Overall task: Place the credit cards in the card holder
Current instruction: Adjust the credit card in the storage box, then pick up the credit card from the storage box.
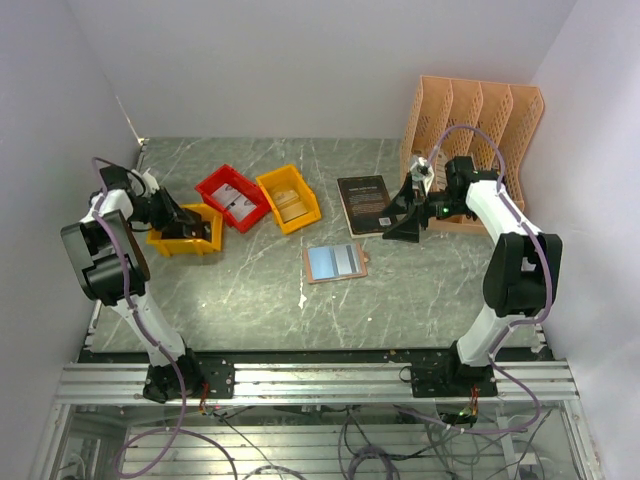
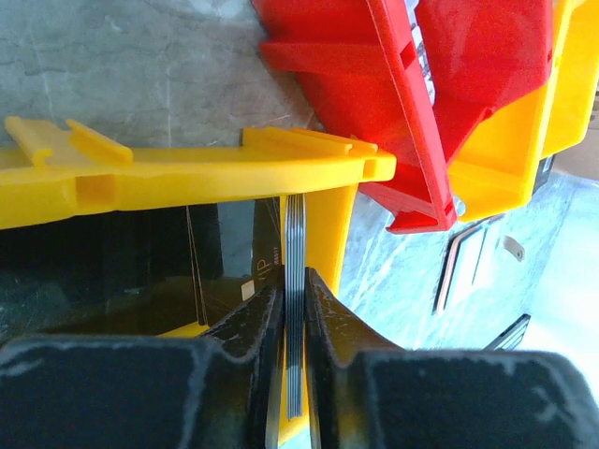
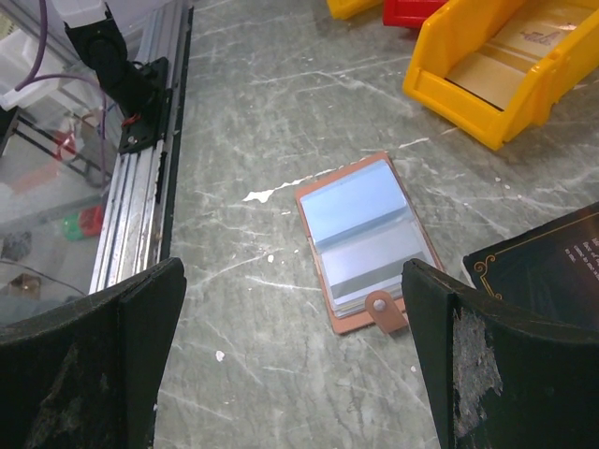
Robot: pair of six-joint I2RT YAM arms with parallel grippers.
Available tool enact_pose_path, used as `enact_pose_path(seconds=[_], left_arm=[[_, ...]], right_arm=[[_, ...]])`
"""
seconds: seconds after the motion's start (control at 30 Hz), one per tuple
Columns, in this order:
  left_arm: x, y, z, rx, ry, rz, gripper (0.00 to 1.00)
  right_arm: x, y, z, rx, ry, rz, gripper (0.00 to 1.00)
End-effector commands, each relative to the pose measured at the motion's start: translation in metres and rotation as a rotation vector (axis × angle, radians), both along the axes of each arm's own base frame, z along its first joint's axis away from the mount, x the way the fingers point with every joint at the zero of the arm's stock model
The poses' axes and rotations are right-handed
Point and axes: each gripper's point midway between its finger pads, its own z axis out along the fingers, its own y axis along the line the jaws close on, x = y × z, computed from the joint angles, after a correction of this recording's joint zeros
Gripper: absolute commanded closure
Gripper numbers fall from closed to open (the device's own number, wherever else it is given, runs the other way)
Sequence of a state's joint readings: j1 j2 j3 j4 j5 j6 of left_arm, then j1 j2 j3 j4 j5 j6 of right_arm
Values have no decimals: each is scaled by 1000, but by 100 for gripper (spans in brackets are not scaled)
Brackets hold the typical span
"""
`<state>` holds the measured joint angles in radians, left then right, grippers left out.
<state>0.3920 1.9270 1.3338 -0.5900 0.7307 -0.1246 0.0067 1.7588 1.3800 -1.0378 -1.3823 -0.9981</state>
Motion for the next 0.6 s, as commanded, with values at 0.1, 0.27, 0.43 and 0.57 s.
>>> enact_pose_path(seconds=[0.1, 0.27, 0.43, 0.57], left_arm=[[2, -5, 17, -55, -63, -15, 72], [1, -3, 14, -57, -58, -15, 70], [-1, -1, 7, -50, -42, -10, 73], [-1, 0, 7, -44, -38, -3, 77]], right_arm=[[3, -2, 3, 25, -1, 8, 0], [3, -2, 2, 23, 4, 7, 0], [4, -2, 2, 19, 0, 2, 0], [4, -2, 2, 18, -2, 1, 0]])
